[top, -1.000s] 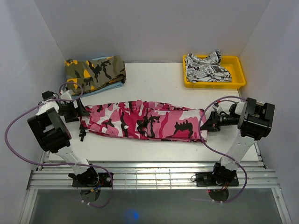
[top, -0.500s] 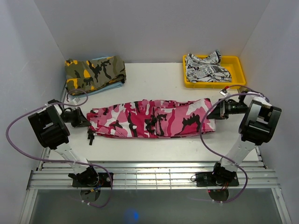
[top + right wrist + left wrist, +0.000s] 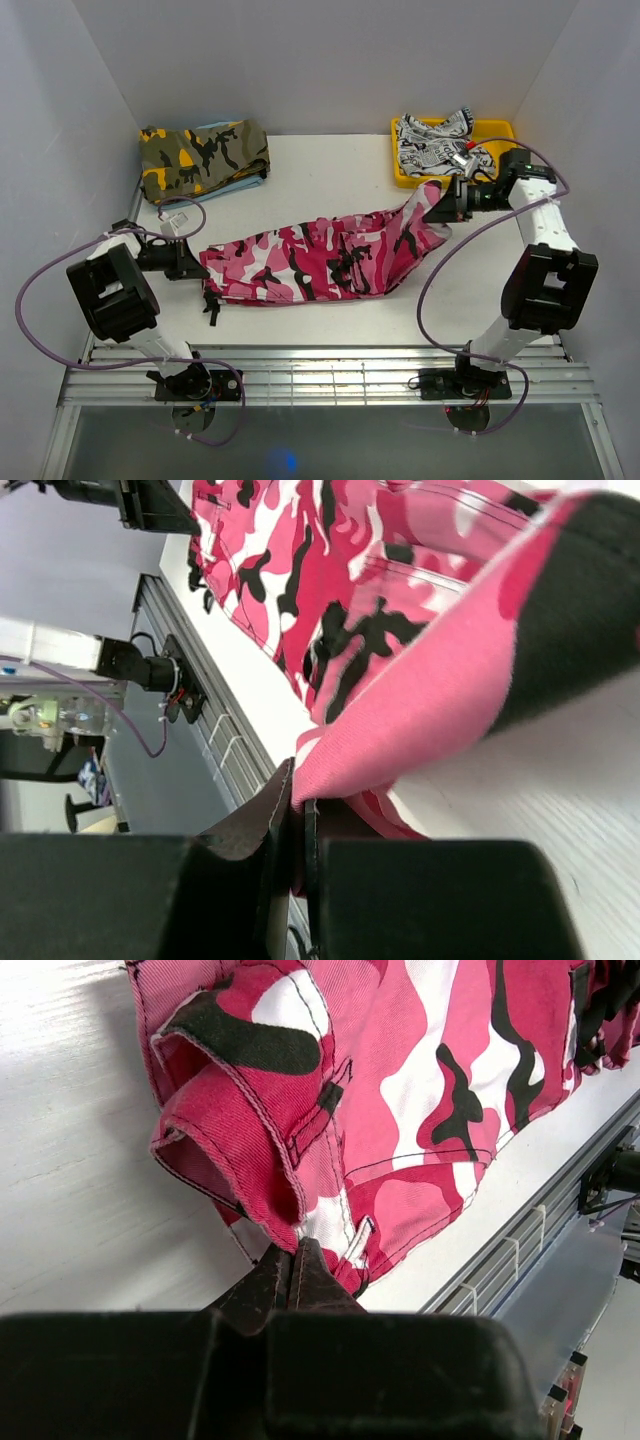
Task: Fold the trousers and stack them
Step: Fold the trousers
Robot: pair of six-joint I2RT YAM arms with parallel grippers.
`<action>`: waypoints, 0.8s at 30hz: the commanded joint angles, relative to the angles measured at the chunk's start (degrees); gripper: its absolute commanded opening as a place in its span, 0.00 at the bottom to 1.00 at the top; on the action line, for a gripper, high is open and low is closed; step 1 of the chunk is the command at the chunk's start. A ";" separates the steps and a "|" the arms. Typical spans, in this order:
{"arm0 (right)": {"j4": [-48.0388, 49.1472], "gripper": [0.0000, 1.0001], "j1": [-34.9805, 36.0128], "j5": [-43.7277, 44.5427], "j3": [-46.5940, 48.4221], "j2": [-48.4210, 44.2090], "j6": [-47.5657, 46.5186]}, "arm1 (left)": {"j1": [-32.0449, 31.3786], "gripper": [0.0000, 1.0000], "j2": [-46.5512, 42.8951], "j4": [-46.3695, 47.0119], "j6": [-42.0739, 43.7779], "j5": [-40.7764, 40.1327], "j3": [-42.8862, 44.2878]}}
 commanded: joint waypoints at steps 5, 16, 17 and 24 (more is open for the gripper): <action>34.70 0.08 17.62 3.90 -5.31 -7.31 30.93 | -1.16 0.00 -1.09 1.51 -0.80 2.04 -0.18; 44.39 0.08 40.30 12.42 0.92 3.14 39.83 | -1.25 0.00 2.43 1.78 -3.35 2.47 1.23; 44.40 0.08 41.18 13.04 1.97 5.94 40.09 | -1.25 0.00 2.43 1.78 -3.52 2.39 1.23; 44.66 0.08 49.53 14.97 15.67 14.66 42.02 | -1.25 0.00 2.69 -0.59 -3.61 3.26 0.70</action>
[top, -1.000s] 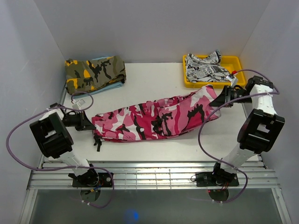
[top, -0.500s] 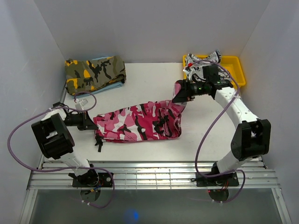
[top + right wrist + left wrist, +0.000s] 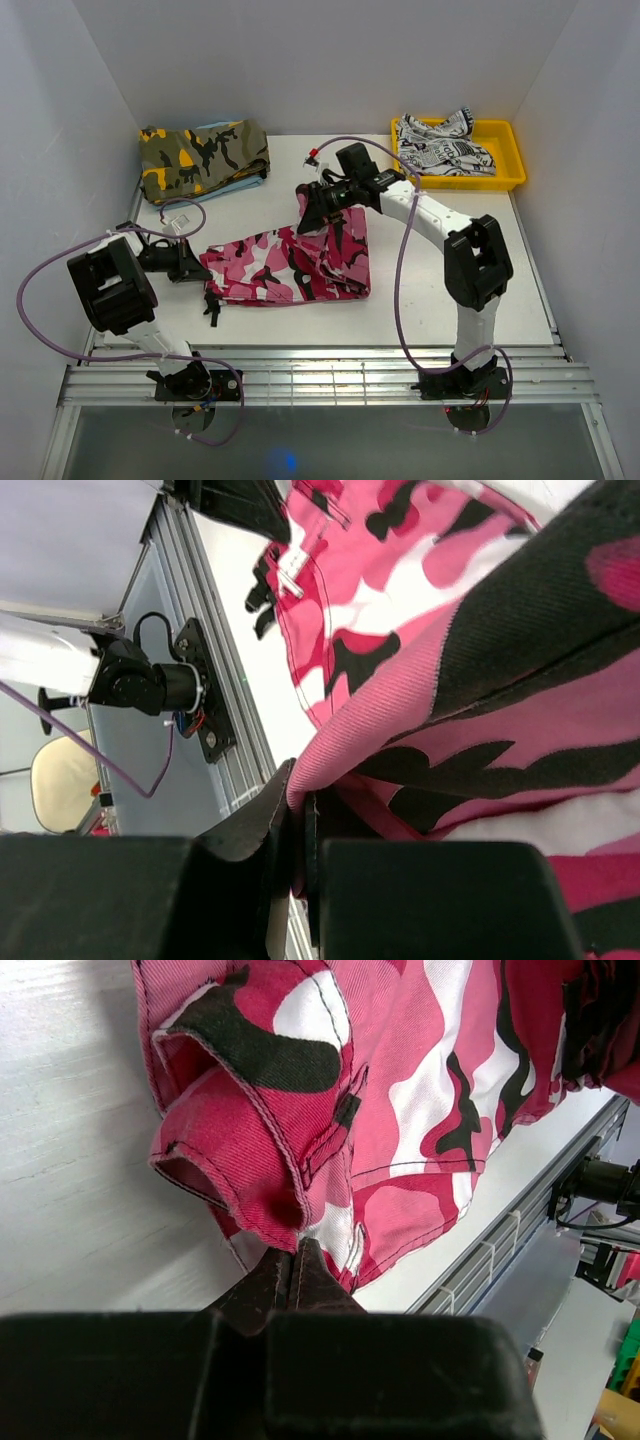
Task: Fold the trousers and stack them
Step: Fold the trousers
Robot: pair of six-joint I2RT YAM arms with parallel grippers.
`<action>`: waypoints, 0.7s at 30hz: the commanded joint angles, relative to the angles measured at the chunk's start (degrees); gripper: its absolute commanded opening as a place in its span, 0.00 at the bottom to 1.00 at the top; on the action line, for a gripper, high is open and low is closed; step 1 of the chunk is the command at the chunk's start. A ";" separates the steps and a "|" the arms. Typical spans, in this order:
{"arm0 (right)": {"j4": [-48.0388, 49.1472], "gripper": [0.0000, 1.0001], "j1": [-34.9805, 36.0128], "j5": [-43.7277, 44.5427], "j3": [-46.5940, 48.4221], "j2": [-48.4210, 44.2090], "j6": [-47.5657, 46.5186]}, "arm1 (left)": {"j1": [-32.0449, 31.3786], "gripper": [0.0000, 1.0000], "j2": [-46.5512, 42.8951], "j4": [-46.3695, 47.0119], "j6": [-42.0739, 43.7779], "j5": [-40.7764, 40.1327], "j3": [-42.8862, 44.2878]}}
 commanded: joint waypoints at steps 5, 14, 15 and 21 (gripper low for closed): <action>7.54 0.08 5.60 -0.28 11.03 5.50 6.13 | -0.37 0.00 0.94 -1.20 -1.91 2.58 0.90; 10.08 0.08 11.40 0.69 17.09 12.62 8.42 | -0.37 0.00 4.29 -0.85 -4.46 4.87 1.95; 10.35 0.08 11.75 0.77 17.45 13.24 8.68 | -0.37 0.00 4.64 -0.59 -4.55 5.04 1.95; 12.64 0.08 14.48 1.21 18.42 16.76 9.82 | -0.37 0.00 5.96 0.20 -5.96 5.39 1.95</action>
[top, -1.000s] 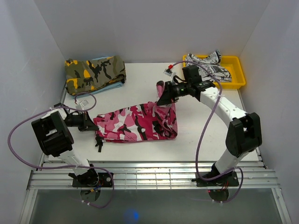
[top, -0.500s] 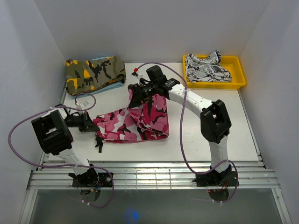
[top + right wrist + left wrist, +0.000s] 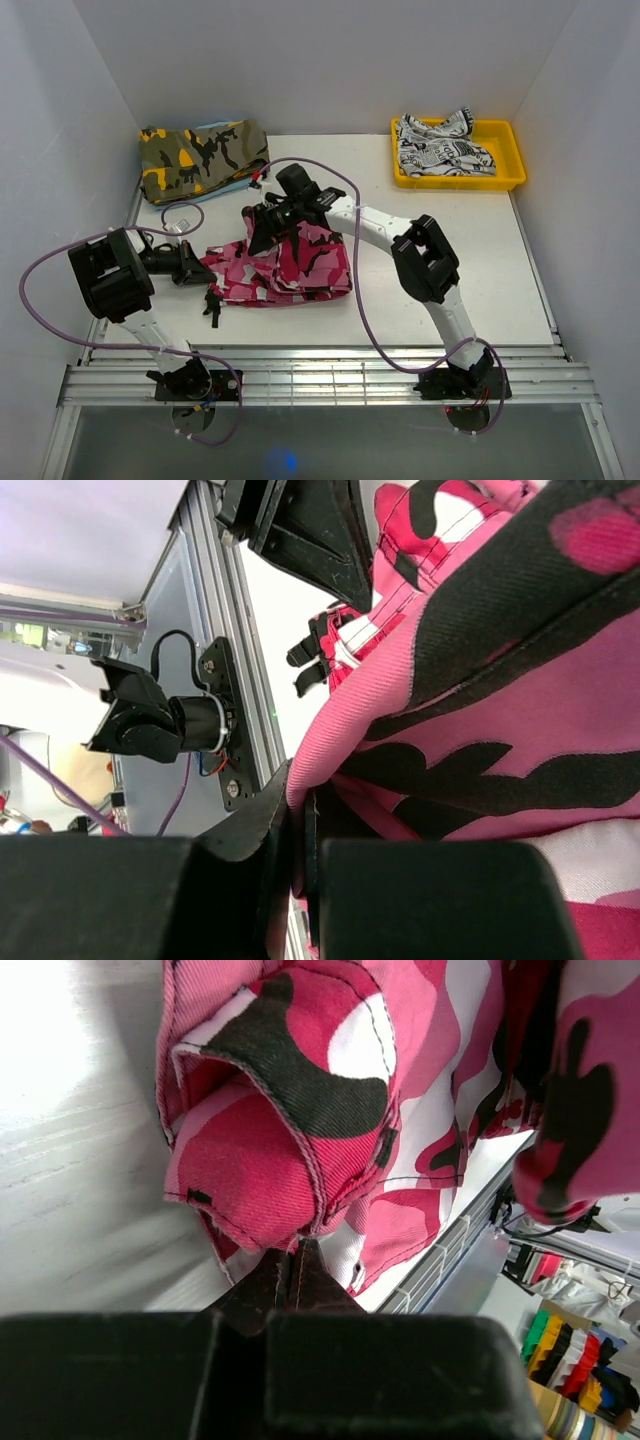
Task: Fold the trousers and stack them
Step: Fold the trousers
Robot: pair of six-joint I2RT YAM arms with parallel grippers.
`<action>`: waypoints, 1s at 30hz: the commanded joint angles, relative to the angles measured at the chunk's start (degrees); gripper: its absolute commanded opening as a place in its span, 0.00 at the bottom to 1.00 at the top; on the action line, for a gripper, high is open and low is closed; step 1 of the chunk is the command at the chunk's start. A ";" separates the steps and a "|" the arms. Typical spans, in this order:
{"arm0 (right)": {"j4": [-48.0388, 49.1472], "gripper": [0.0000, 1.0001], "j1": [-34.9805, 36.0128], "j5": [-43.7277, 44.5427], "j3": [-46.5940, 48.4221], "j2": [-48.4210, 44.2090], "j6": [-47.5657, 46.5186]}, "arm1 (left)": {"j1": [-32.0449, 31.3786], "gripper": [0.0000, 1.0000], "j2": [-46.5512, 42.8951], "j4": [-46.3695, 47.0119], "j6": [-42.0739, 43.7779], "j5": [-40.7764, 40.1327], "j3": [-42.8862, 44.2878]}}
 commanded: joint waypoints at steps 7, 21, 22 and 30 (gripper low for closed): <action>8.08 0.08 3.43 -0.49 4.06 4.23 1.50 | -0.37 0.00 0.06 1.85 -2.45 4.13 0.86; 11.78 0.08 6.77 0.74 9.16 11.09 5.36 | -0.28 0.00 -0.20 4.13 -5.09 3.69 0.15; 12.13 0.08 6.77 1.18 9.42 11.62 6.15 | -0.28 0.00 -0.21 4.22 -5.17 3.61 0.15; 15.29 0.08 7.56 1.71 10.48 13.38 8.97 | -0.20 0.02 -0.56 5.19 -6.14 4.31 -0.55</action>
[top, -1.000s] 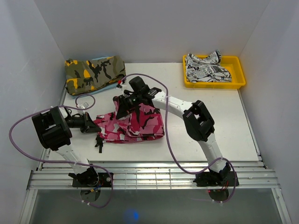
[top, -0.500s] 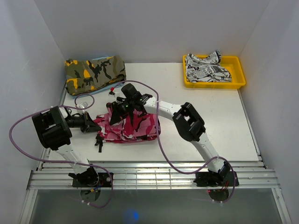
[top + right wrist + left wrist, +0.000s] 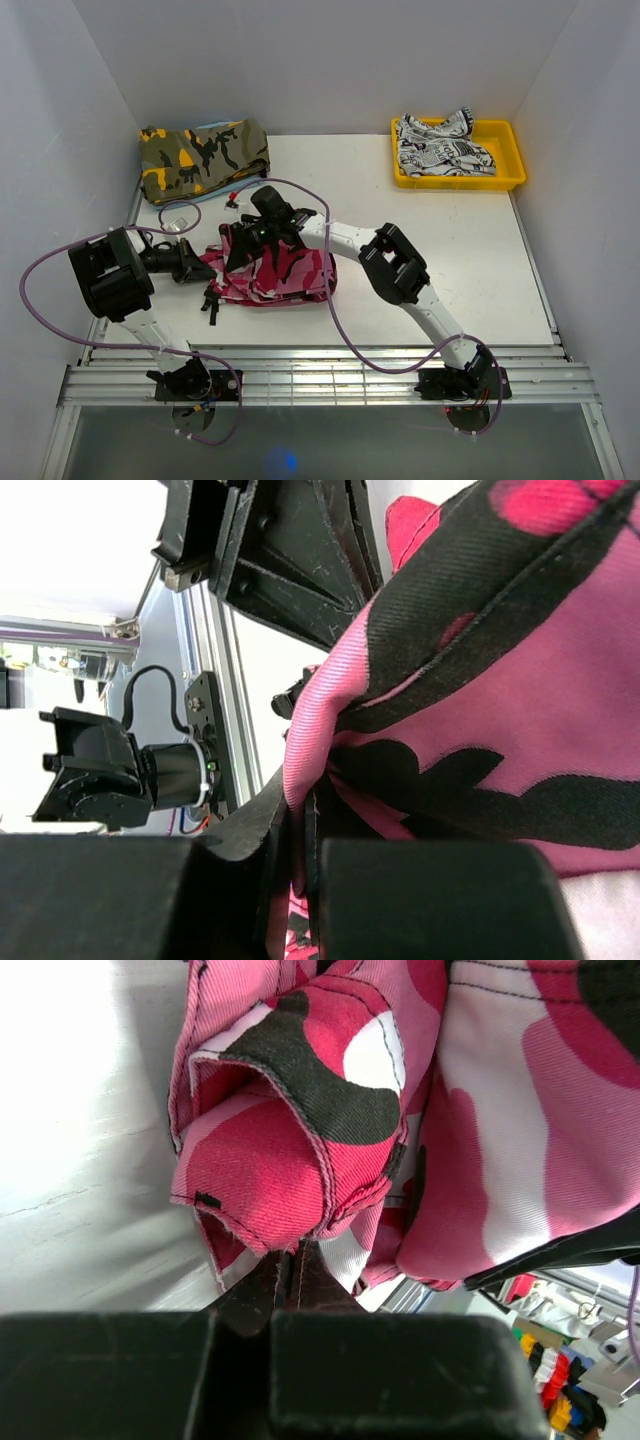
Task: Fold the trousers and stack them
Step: Fold the trousers
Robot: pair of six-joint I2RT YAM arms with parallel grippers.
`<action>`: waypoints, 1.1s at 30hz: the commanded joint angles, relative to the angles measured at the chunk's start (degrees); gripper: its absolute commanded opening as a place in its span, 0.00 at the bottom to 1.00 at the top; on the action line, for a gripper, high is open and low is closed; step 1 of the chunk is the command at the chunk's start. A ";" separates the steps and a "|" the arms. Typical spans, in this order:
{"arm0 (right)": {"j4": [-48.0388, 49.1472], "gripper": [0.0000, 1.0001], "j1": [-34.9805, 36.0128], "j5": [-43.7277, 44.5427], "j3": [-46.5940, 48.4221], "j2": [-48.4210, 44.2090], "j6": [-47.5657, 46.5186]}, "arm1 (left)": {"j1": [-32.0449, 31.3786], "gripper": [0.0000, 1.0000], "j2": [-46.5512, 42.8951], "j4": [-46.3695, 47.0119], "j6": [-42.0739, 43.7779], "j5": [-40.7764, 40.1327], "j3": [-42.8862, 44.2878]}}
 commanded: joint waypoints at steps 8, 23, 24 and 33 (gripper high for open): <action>7.72 0.08 1.27 1.50 5.60 2.68 3.79 | -0.13 0.13 -2.05 2.19 -1.38 3.00 -1.27; 12.21 0.95 0.56 -2.46 -0.63 -4.34 6.17 | 3.82 0.88 -7.05 0.97 -3.14 -1.30 1.62; 12.21 0.95 0.30 -2.63 -1.16 -5.22 5.74 | 4.87 0.89 -7.67 0.79 -3.31 -2.09 1.97; 3.00 0.98 -4.79 -6.59 -3.97 -17.08 -4.54 | 11.39 0.86 -14.33 -7.38 5.29 2.19 9.08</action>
